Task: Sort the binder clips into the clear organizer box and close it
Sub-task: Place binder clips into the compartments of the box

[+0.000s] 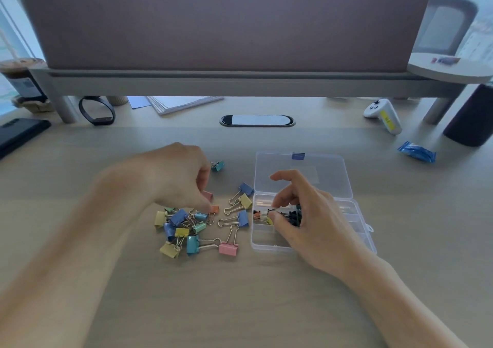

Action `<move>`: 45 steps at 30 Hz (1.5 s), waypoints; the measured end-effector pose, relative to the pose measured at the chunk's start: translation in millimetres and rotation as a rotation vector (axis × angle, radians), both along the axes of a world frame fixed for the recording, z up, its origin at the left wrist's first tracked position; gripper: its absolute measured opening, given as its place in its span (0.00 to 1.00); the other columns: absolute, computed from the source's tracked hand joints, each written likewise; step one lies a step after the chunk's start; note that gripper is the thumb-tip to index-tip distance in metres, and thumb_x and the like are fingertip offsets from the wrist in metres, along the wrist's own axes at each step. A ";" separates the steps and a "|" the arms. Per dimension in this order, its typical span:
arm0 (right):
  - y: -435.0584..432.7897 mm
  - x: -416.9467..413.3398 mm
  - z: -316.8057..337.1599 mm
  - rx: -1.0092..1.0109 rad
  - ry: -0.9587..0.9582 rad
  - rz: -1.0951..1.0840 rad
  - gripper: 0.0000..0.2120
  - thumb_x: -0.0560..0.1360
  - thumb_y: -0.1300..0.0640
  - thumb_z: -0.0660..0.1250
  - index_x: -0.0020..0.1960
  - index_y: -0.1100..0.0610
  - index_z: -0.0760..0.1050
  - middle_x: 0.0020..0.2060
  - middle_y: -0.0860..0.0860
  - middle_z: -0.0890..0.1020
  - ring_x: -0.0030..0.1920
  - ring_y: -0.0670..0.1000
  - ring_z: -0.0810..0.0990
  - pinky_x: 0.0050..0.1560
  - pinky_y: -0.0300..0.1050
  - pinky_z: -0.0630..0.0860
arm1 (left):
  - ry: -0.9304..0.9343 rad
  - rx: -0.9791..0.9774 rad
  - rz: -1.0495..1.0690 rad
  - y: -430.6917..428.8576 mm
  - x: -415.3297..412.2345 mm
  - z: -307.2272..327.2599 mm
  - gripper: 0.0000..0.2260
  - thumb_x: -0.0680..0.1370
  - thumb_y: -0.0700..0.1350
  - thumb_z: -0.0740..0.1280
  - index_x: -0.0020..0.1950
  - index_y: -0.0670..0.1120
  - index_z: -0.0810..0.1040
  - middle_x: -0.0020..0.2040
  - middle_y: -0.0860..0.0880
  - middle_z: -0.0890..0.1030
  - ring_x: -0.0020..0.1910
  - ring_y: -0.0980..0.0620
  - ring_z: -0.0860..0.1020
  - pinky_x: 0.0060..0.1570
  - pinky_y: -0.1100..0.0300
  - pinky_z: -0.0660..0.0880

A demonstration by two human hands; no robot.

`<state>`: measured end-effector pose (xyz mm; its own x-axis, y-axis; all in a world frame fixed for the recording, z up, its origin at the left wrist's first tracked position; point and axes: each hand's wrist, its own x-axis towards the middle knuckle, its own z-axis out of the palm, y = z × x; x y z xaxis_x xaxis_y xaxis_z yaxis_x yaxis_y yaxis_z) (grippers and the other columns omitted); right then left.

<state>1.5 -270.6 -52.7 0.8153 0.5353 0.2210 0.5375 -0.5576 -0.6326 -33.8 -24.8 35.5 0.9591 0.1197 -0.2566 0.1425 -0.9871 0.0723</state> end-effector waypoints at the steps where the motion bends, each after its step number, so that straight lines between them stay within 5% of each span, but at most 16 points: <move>1: -0.3 -0.1 -0.2 0.002 -0.003 0.001 0.25 0.78 0.51 0.71 0.69 0.35 0.64 0.48 0.37 0.79 0.54 0.37 0.76 0.55 0.35 0.74 | 0.018 0.007 -0.002 -2.7 -0.7 -2.7 0.16 0.68 0.60 0.78 0.42 0.52 0.78 0.41 0.56 0.80 0.41 0.57 0.76 0.33 0.60 0.68; 9: -0.9 0.2 -1.4 -0.004 -0.015 0.000 0.24 0.78 0.51 0.71 0.69 0.35 0.65 0.48 0.36 0.79 0.55 0.37 0.76 0.55 0.34 0.73 | 0.025 -0.009 0.008 -15.0 0.0 -12.5 0.15 0.68 0.56 0.80 0.43 0.51 0.78 0.49 0.54 0.83 0.48 0.53 0.79 0.41 0.59 0.74; 16: -1.4 0.2 -0.6 -0.009 -0.019 0.001 0.23 0.78 0.50 0.71 0.68 0.36 0.66 0.48 0.37 0.80 0.55 0.38 0.77 0.54 0.35 0.74 | 0.048 0.000 -0.032 -10.2 -2.0 -6.9 0.09 0.71 0.51 0.76 0.44 0.54 0.77 0.44 0.56 0.80 0.47 0.54 0.78 0.42 0.59 0.76; 23: -1.1 -0.5 0.4 -0.025 -0.020 0.009 0.22 0.79 0.49 0.69 0.68 0.36 0.66 0.49 0.37 0.79 0.56 0.36 0.75 0.55 0.33 0.73 | 0.011 -0.359 -0.126 -9.0 -6.5 6.6 0.07 0.75 0.46 0.73 0.48 0.59 0.83 0.44 0.61 0.84 0.45 0.63 0.82 0.48 0.62 0.79; 31: -1.5 -0.6 0.4 -0.019 -0.022 0.007 0.21 0.79 0.49 0.69 0.67 0.37 0.67 0.48 0.36 0.79 0.55 0.36 0.75 0.56 0.35 0.73 | 0.002 -0.604 -0.163 -34.3 0.9 -10.2 0.11 0.85 0.42 0.60 0.54 0.52 0.82 0.43 0.53 0.86 0.43 0.60 0.84 0.49 0.64 0.80; 38: -2.8 1.4 -1.9 0.003 0.005 0.016 0.17 0.81 0.52 0.65 0.67 0.37 0.68 0.48 0.38 0.80 0.54 0.39 0.77 0.51 0.34 0.73 | -0.137 -0.642 -0.256 -34.6 -0.3 -9.5 0.04 0.76 0.44 0.76 0.48 0.53 0.86 0.41 0.58 0.87 0.41 0.62 0.84 0.46 0.68 0.80; 45: -4.4 3.2 -3.6 0.065 0.004 0.024 0.16 0.84 0.60 0.58 0.65 0.43 0.72 0.47 0.40 0.82 0.50 0.42 0.77 0.46 0.31 0.68 | -0.159 -0.563 -0.297 -49.2 1.5 -18.6 0.05 0.74 0.41 0.78 0.45 0.51 0.87 0.39 0.57 0.86 0.40 0.63 0.84 0.49 0.61 0.81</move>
